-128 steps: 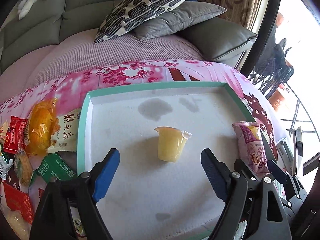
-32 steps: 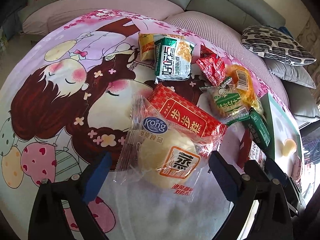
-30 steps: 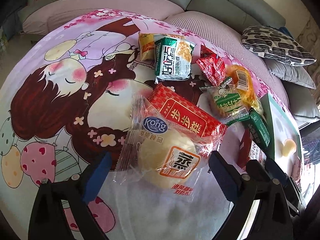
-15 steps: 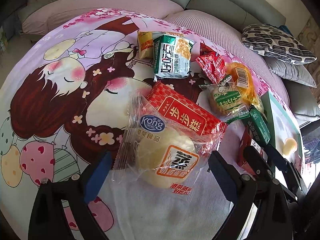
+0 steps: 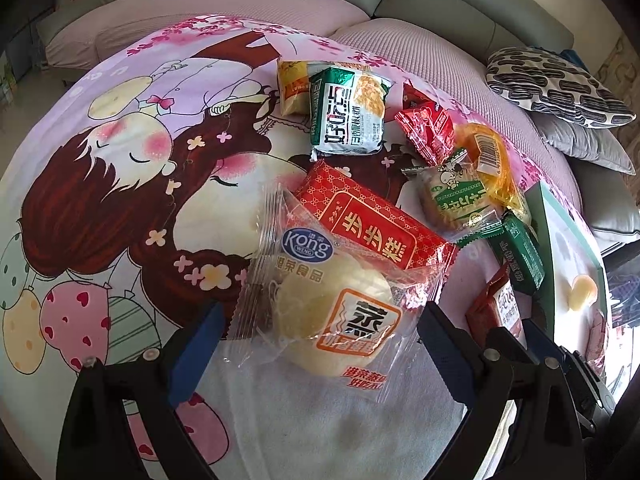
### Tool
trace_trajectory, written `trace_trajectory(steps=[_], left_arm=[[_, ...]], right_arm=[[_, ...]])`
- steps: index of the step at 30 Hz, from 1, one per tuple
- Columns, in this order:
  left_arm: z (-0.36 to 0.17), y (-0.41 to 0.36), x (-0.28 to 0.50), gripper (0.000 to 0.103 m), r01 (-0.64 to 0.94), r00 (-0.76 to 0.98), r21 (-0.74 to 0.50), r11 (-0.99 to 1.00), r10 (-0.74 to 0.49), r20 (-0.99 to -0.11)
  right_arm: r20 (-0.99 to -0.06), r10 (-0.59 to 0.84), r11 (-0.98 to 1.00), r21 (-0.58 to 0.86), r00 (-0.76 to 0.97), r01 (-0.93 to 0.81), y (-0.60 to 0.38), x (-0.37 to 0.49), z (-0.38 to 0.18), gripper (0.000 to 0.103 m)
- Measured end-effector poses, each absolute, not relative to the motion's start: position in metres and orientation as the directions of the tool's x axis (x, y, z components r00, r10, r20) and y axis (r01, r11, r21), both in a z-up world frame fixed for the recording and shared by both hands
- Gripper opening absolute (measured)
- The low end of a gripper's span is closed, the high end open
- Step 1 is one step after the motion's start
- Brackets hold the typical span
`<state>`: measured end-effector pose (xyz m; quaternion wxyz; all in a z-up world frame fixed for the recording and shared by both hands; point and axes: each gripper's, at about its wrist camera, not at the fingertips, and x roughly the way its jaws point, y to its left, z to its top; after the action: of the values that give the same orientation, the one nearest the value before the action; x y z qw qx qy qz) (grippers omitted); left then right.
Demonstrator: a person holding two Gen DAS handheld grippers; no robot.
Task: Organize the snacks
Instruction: 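Grasp the Kong bun with the left tool while the right tool grasps the milk biscuit pack, then carry both packs over the tray and open both tools to release them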
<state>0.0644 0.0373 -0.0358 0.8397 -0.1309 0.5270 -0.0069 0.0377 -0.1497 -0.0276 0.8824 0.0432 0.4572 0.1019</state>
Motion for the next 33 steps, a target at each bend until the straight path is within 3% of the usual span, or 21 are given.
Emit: trace_trajectory(steps=[2,9,18,33], left_arm=[[-0.035,0.037,0.064,0.089,-0.124,0.448,-0.235,0.964,-0.157,-0.880],[-0.034,0.036,0.065,0.086,-0.114,0.454,-0.223,0.968,-0.149,-0.879],[-0.038,0.033,0.068,0.086,-0.113,0.449,-0.219,0.969,-0.147,-0.881],[-0.032,0.035,0.065,0.072,-0.112,0.472,-0.236,0.965,-0.158,-0.867]], right_arm=[[-0.797,0.222,0.975,0.173,0.561,-0.140,-0.150,0.038,-0.028,0.050],[-0.817,0.176,0.982,0.108,0.549,-0.154,-0.141,0.040,-0.036,0.043],[-0.824,0.127,0.984,0.034,0.552,-0.175,-0.131,0.041,-0.041,0.043],[-0.809,0.163,0.984,0.093,0.564,-0.150,-0.139,0.038,-0.034,0.042]])
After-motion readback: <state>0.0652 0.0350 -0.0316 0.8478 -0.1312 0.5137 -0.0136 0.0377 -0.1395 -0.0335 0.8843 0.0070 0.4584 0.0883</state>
